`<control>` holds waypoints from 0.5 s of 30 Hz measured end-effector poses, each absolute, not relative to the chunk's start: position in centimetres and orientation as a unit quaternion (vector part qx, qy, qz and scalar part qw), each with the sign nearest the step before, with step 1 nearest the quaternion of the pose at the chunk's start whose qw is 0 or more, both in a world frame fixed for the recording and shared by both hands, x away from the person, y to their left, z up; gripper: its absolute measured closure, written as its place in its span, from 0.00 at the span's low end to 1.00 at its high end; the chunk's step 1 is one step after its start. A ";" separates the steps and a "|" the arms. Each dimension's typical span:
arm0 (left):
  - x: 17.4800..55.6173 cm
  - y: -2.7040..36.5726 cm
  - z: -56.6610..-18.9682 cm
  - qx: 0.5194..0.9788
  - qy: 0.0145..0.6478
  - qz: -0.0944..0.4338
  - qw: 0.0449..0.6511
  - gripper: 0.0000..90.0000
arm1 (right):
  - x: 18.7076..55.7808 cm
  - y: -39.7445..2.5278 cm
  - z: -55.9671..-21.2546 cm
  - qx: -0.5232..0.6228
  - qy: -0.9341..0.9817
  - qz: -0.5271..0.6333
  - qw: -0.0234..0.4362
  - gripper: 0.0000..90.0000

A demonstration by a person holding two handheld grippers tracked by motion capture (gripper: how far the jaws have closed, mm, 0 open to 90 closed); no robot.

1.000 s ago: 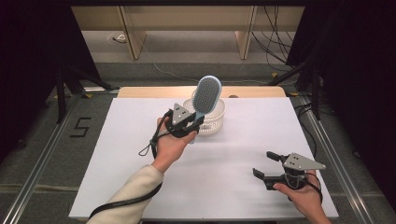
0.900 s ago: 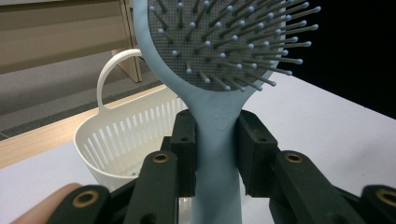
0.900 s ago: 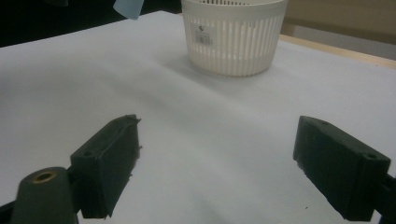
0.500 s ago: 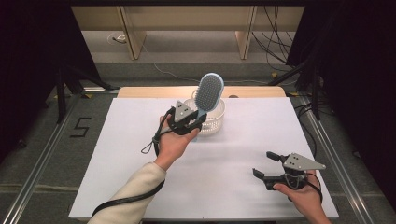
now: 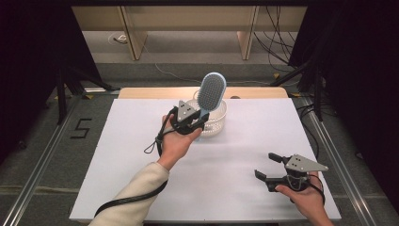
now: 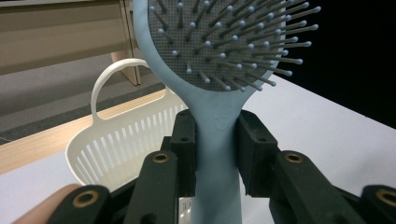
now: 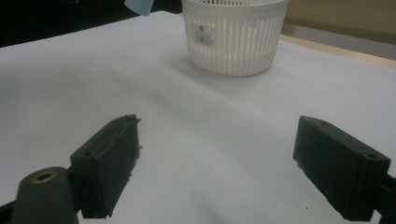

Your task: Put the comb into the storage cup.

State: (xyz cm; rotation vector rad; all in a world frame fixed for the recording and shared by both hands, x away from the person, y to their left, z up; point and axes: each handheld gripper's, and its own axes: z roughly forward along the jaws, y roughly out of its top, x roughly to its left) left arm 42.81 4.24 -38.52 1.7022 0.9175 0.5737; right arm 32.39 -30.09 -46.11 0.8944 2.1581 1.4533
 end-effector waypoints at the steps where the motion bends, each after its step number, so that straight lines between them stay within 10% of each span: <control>1: 42.8 4.2 -38.5 0.714 0.385 0.241 0.533 0.78 | 32.4 -30.1 -46.1 0.319 0.770 0.518 0.194 0.17; 15: 43.2 4.2 -38.3 0.712 0.385 0.243 0.535 0.78 | 32.4 -30.1 -46.1 0.319 0.770 0.518 0.194 0.17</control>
